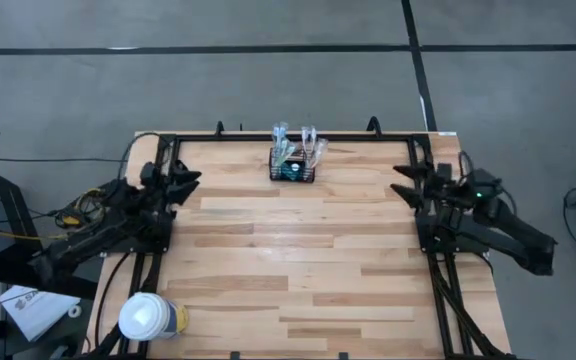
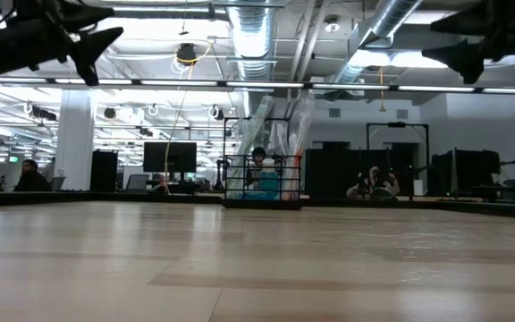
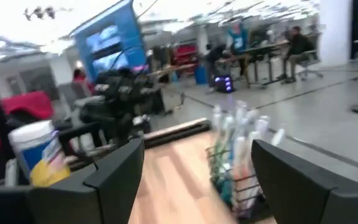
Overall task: Pick & Place toothbrushing station
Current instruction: Return to Home Position
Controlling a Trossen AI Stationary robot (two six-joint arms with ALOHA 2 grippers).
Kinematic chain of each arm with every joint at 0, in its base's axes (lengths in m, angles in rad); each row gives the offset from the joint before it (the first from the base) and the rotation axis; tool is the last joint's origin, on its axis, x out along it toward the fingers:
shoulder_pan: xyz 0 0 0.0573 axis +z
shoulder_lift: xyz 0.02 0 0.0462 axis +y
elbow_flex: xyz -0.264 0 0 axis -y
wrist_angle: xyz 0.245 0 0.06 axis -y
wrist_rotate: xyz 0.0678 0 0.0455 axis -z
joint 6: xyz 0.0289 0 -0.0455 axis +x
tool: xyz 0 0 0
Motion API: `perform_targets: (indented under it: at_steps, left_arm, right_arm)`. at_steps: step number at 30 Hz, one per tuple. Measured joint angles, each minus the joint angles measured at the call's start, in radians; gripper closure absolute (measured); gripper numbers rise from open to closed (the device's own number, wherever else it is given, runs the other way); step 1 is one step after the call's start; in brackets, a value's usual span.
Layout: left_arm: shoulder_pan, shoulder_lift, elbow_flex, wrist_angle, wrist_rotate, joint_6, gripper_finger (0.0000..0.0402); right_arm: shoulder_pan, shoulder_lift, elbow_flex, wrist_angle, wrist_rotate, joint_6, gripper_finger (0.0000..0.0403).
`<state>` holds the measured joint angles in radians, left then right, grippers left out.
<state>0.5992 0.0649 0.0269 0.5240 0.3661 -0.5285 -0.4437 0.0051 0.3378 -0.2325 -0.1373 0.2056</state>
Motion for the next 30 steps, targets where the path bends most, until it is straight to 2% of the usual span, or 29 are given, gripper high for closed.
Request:
perform_targets:
  at_steps: [4, 7, 9, 11, 15, 18, 24, 26, 30]
  left_arm:
    - [-0.024, 0.001, -0.021, -0.025, 0.036, 0.012, 0.0256]
    - [-0.040, 0.005, -0.021, -0.034, 0.102, 0.066, 0.0256]
    - [-0.050, 0.005, -0.021, -0.060, 0.108, 0.093, 0.0256]
    - [-0.056, 0.006, -0.021, -0.124, 0.031, 0.097, 0.0256]
    - [-0.100, 0.024, -0.021, -0.146, -0.208, 0.098, 0.0257]
    - [-0.150, 0.059, -0.021, -0.148, -0.305, 0.117, 0.0257]
    - [-0.218, 0.204, -0.021, -0.151, -0.541, 0.138, 0.0257]
    - [-0.228, 0.255, -0.021, -0.150, -0.571, 0.104, 0.0257]
    - [-0.271, 0.328, -0.021, -0.071, -0.556, 0.056, 0.0257]
  right_arm:
    - [-0.001, 0.000, -0.065, 0.143, 0.006, 0.017, 0.0117]
    - [-0.001, 0.000, -0.094, 0.146, -0.002, -0.003, 0.0117]
    - [0.000, 0.000, -0.119, 0.143, -0.033, -0.010, 0.0117]
    - [0.007, 0.000, -0.161, 0.155, -0.064, -0.010, 0.0117]
    - [0.041, 0.000, -0.263, 0.325, -0.080, 0.020, 0.0117]
    - [0.069, 0.000, -0.330, 0.426, -0.078, 0.031, 0.0117]
    - [0.119, 0.000, -0.330, 0.290, -0.060, 0.049, 0.0117]
    - [0.143, 0.000, -0.330, 0.285, -0.060, 0.075, 0.0117]
    - [0.223, 0.000, -0.330, 0.311, -0.070, 0.119, 0.0117]
